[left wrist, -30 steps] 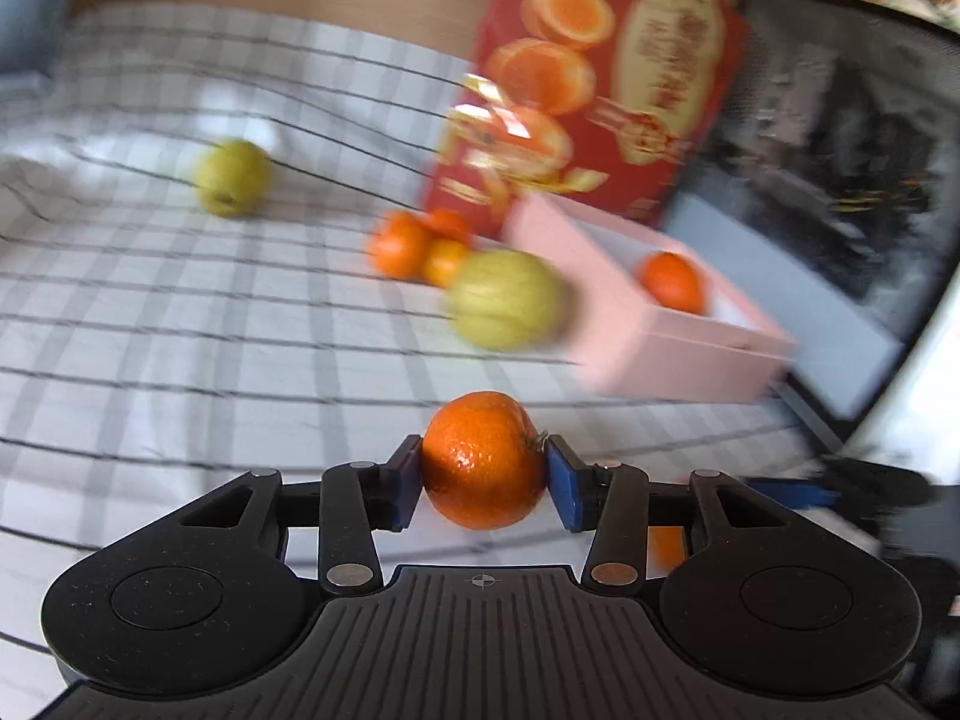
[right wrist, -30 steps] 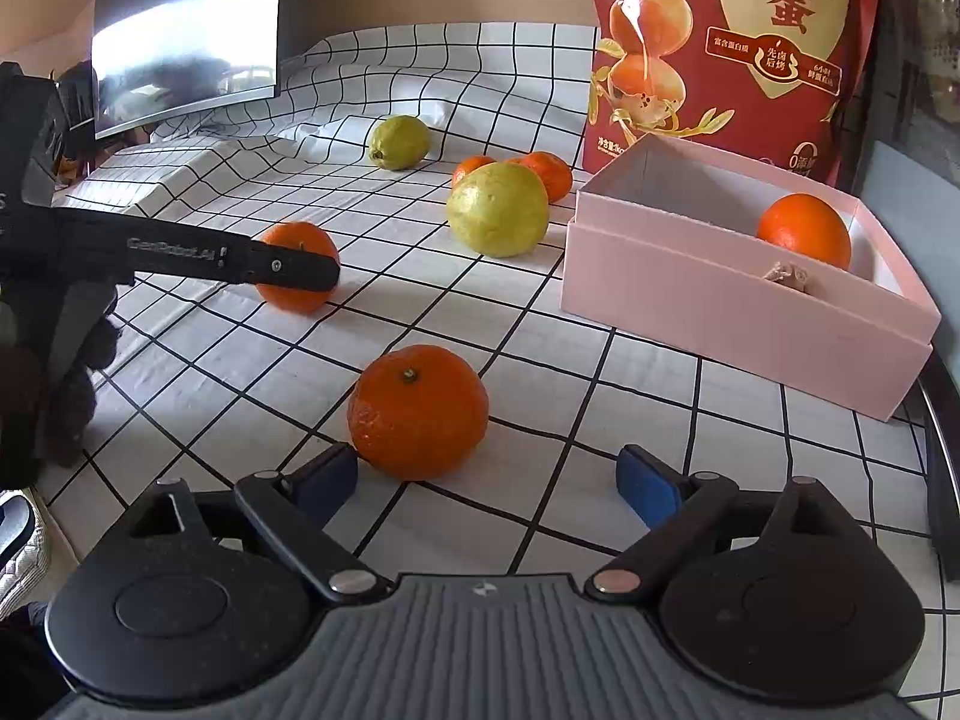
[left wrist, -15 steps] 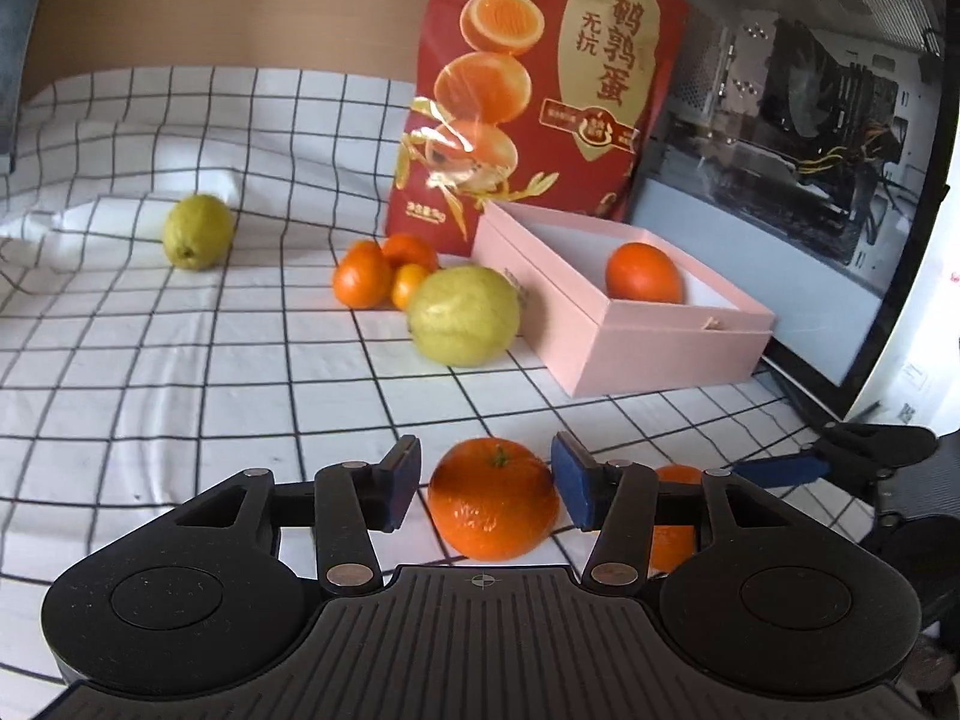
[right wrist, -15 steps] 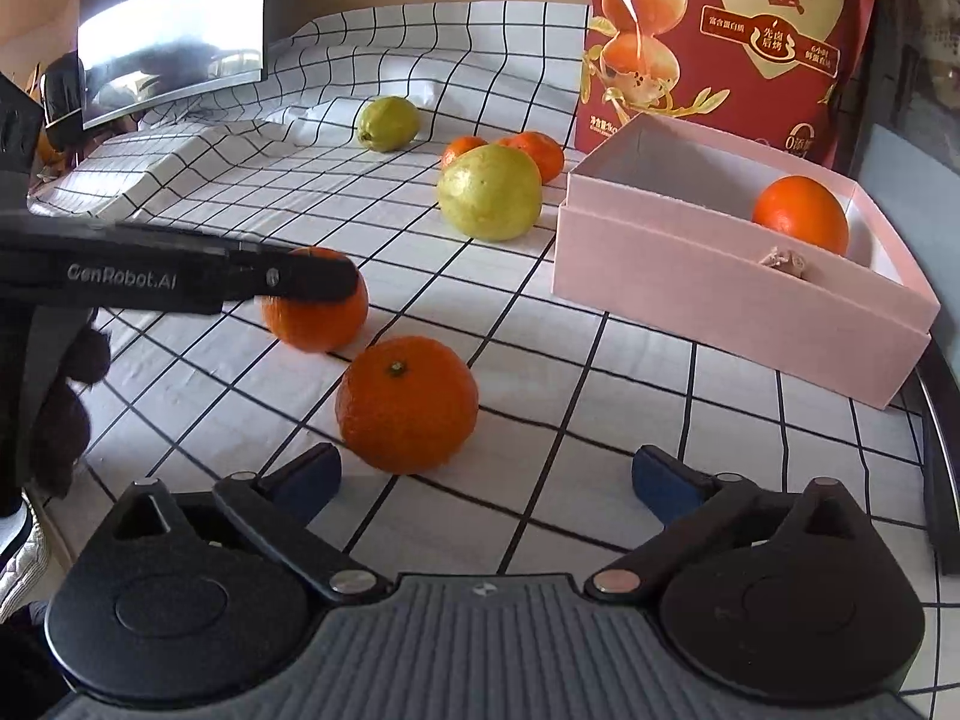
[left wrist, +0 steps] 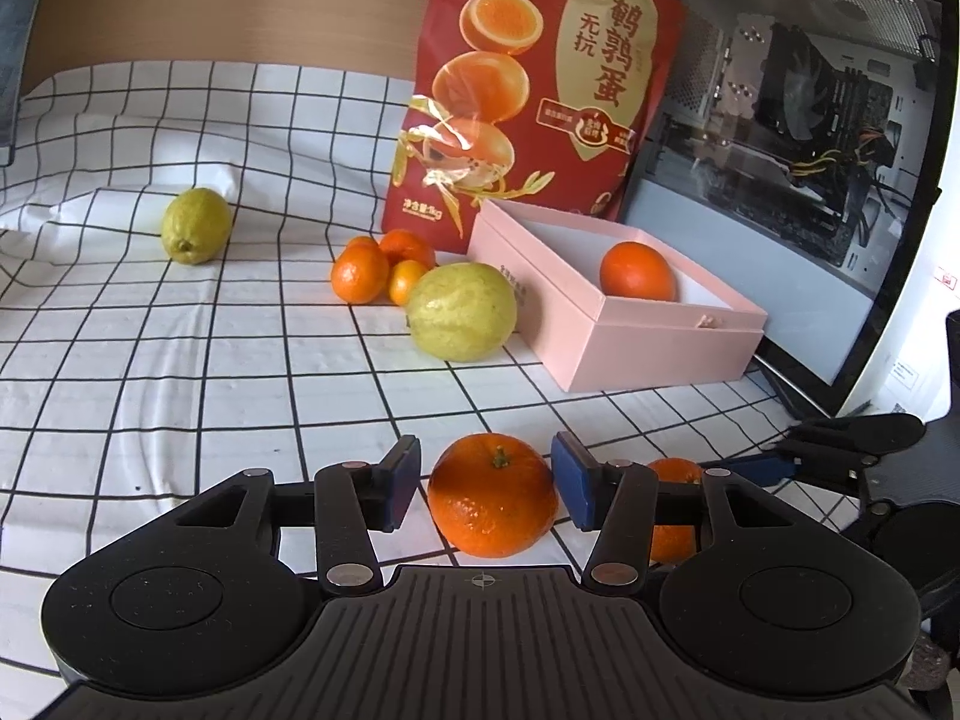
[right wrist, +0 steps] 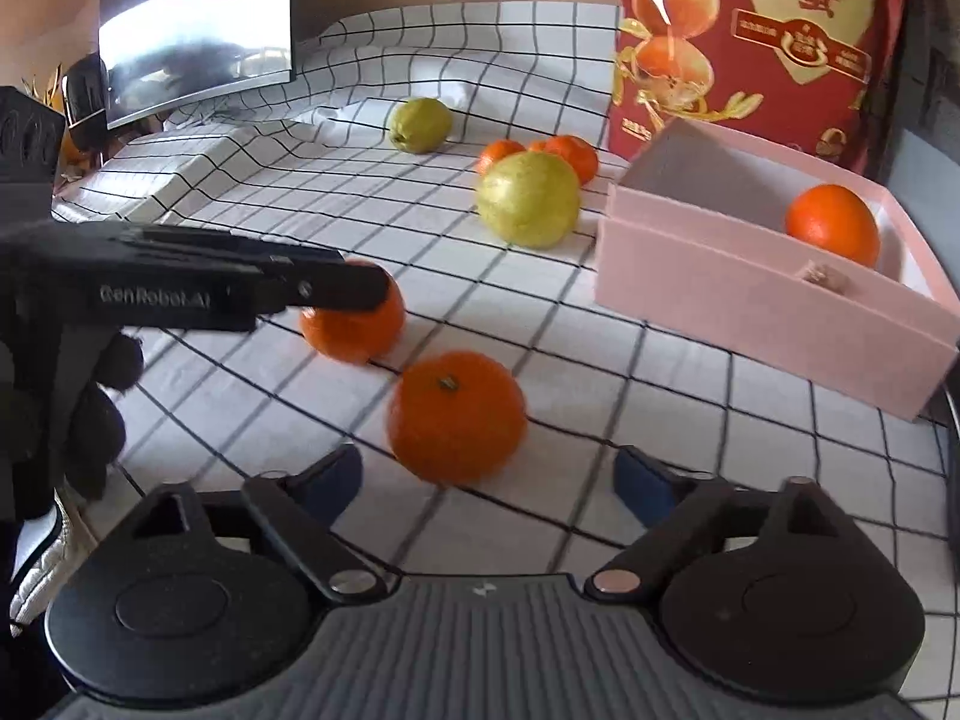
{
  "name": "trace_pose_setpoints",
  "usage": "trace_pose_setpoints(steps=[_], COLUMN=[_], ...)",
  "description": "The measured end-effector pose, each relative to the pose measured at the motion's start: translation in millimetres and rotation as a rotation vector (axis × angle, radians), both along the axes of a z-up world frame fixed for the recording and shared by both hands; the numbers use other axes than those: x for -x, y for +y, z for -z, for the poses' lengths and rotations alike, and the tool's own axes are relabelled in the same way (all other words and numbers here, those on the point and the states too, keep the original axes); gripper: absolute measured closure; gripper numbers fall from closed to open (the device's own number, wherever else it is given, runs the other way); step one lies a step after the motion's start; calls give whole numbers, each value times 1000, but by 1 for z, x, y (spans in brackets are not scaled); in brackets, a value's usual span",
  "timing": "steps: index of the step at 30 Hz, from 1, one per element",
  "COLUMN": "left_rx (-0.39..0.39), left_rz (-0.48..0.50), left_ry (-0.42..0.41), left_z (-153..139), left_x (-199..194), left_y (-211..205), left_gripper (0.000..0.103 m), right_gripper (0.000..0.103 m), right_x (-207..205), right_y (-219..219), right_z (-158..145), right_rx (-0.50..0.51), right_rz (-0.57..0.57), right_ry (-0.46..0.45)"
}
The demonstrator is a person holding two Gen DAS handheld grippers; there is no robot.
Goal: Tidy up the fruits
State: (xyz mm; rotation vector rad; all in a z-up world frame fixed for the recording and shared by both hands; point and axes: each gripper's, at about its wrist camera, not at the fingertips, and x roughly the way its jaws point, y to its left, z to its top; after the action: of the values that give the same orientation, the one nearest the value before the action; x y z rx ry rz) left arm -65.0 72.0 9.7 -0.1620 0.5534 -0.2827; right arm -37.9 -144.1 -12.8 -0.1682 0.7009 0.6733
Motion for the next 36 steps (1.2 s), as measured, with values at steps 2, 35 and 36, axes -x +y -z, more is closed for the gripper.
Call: trace_pose_setpoints(steps=[2,35,36], left_rx=[4,-57,-48], left_rz=[1,50,58], left_ry=[-5,99,88], left_z=[-1,5,3], left_x=[2,-18,-17], left_y=[2,-18,-21], left_gripper=[50,49,49], right_gripper=[26,55,55], right_x=[-2,5,4], right_y=[8,-49,-51], right_z=[-1,-3,-2], right_rx=[3,58,65], right_rz=[-4,192,203], right_ry=[-13,-87,-80])
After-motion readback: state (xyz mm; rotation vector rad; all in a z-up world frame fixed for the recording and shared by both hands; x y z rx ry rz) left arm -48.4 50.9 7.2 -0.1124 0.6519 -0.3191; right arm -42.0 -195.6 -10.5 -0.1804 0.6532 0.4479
